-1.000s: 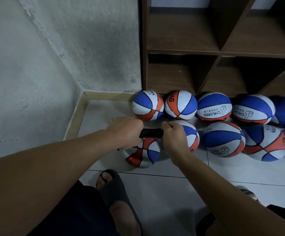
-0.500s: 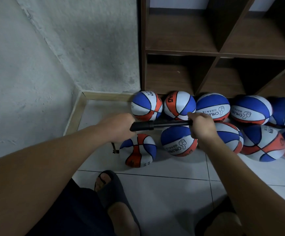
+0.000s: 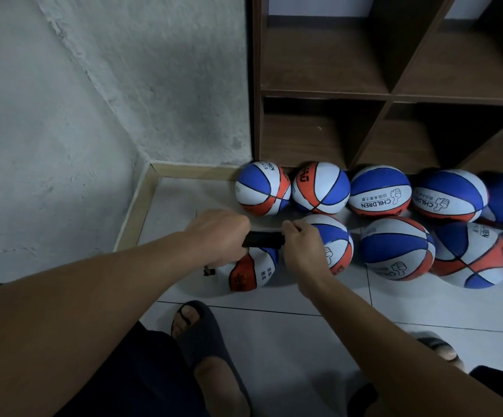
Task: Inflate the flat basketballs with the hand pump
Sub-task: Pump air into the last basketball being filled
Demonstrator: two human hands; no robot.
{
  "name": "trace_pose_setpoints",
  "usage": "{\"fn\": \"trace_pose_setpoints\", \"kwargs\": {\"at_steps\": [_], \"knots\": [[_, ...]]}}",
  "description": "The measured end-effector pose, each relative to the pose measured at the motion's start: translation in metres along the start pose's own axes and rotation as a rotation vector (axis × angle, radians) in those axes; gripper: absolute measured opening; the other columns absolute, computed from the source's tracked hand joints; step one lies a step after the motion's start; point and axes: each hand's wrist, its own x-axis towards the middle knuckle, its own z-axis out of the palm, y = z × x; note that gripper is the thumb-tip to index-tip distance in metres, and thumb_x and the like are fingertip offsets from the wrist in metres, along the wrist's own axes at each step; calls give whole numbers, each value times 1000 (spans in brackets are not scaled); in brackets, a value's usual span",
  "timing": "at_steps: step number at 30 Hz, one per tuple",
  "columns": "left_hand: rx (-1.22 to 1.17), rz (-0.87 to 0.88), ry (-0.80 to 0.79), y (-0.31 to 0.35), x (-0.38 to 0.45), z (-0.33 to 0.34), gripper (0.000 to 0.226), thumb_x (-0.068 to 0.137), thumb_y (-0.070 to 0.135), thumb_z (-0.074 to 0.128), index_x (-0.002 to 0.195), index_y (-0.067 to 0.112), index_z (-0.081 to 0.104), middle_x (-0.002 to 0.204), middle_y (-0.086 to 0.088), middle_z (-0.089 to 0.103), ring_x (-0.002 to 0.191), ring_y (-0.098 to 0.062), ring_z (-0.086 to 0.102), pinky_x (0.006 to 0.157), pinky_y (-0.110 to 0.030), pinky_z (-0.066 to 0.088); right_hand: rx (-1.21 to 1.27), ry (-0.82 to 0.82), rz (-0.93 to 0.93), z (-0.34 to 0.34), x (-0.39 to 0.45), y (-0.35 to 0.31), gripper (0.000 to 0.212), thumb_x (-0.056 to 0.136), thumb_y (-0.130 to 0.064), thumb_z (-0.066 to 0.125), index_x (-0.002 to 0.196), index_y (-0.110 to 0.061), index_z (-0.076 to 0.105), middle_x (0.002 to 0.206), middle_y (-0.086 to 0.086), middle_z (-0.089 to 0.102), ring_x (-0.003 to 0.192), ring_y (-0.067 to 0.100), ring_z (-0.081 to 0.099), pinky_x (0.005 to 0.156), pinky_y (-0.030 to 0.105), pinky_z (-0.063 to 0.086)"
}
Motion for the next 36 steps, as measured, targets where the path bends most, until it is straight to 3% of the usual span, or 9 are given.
{"fn": "trace_pose_setpoints", "kwargs": {"at_steps": [7,11,15,17,20,24,28,36], "knots": [[-66,17,-21,-5,4,-1,23,93,30,68,74,21,56,67,0,60,56,-19,55,51,-31,41,-13,-43,-14,-6,2,-3,33,109,-34,50,92,-8,62,72,3,54,68,20,51,64,40,44],[-257,24,-41,-13,6,-4,29,95,42,68,73,24,61,68,0,65,60,-21,63,56,-38,49,-50,-33,-76,-31,9,-21,32,110,-34,54,86,-15,64,61,-3,48,53,13,43,50,25,38],[-319,-38,-33,-32,9,-6,30,96,46,71,78,23,67,69,-1,68,60,-19,62,57,-35,46,-1,105,-76,-78,33,-34,27,103,-31,58,82,-14,57,70,11,43,59,20,37,57,35,34],[-329,-46,-38,-35,8,-4,29,96,46,71,77,23,66,68,1,66,60,-19,63,58,-34,46,24,132,-53,-90,40,-34,24,100,-29,59,81,-16,52,72,10,39,58,21,31,55,35,29],[-313,-35,-37,-25,6,-2,31,98,42,70,74,23,63,63,2,61,54,-17,57,52,-31,40,25,168,-31,-80,38,-28,25,103,-26,55,81,-13,53,61,2,41,56,20,35,57,34,32],[-217,-41,0,-11,2,-3,30,98,40,67,75,23,61,67,0,64,57,-19,61,51,-31,44,-49,129,-90,-45,20,-19,30,104,-23,50,86,-1,53,63,2,38,61,19,35,58,37,31],[-126,-27,11,-1,-1,-9,32,98,37,67,72,23,54,66,1,59,55,-18,56,51,-30,40,-39,76,-102,-23,7,-14,33,107,-24,50,76,-12,51,61,-4,45,60,16,42,59,33,34],[-96,20,-38,-1,2,-6,31,98,35,67,74,23,53,66,0,57,55,-19,53,52,-31,40,-22,6,-46,-4,5,-6,33,104,-32,52,92,-2,58,67,2,52,66,21,49,63,43,43]]}}
